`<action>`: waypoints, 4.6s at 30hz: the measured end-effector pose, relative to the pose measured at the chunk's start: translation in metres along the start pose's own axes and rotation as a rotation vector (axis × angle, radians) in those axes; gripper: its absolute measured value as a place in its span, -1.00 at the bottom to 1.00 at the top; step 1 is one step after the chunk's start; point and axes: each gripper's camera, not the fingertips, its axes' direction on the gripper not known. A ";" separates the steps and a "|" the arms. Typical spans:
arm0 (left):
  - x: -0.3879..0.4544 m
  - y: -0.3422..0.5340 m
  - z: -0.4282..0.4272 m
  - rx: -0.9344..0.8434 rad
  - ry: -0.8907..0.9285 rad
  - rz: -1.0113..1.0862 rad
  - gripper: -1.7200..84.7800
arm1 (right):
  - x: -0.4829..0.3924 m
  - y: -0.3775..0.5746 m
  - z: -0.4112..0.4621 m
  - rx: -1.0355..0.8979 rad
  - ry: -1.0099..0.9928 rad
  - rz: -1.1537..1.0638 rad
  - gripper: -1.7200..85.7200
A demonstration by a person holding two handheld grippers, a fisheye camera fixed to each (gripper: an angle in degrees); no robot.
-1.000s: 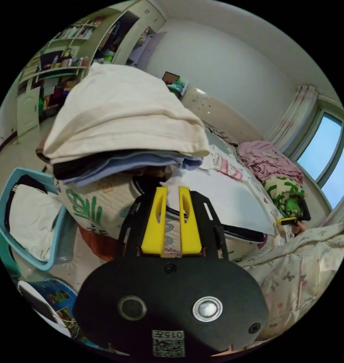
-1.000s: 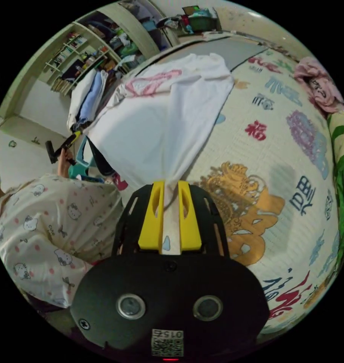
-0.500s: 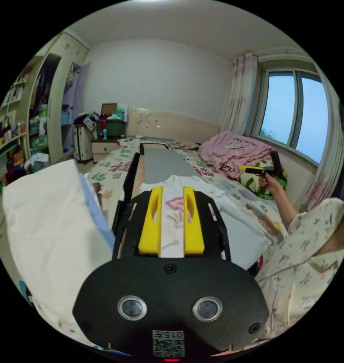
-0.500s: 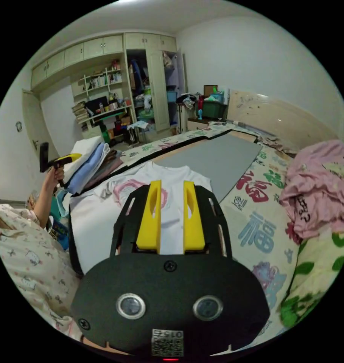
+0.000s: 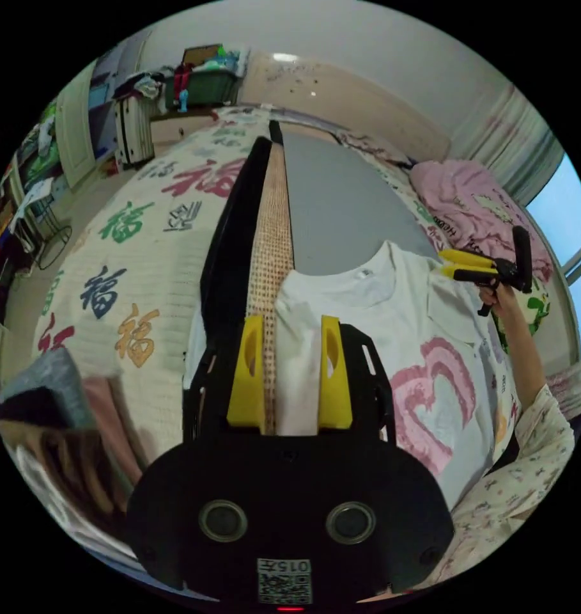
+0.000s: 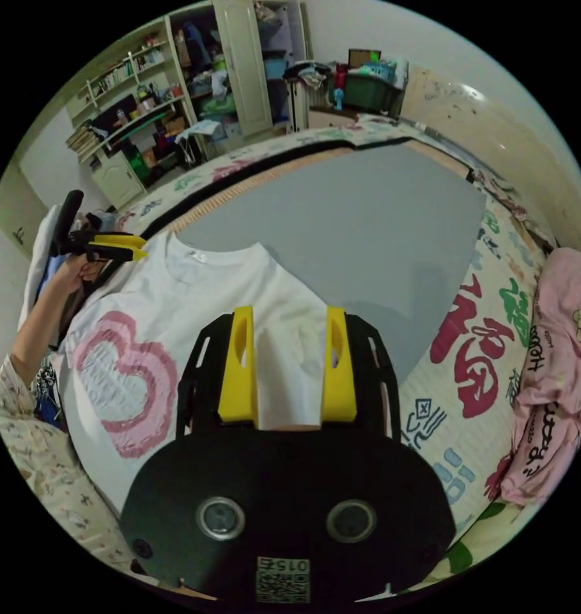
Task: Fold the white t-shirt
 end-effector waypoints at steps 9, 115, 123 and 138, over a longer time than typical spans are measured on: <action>0.027 -0.061 0.004 -0.067 -0.018 0.238 -0.94 | -0.005 -0.080 0.026 -0.079 0.095 -0.035 -0.92; -0.036 -0.165 -0.047 -0.047 -0.580 0.031 -0.86 | 0.188 0.075 -0.480 0.289 0.114 0.576 -0.67; -0.015 -0.119 -0.072 -0.086 -0.325 0.053 -0.75 | 0.169 0.078 -0.507 0.128 0.168 0.515 -0.66; -0.037 -0.116 0.001 -0.405 -0.219 -0.017 -0.79 | 0.172 0.155 -0.586 0.271 0.053 0.529 -0.71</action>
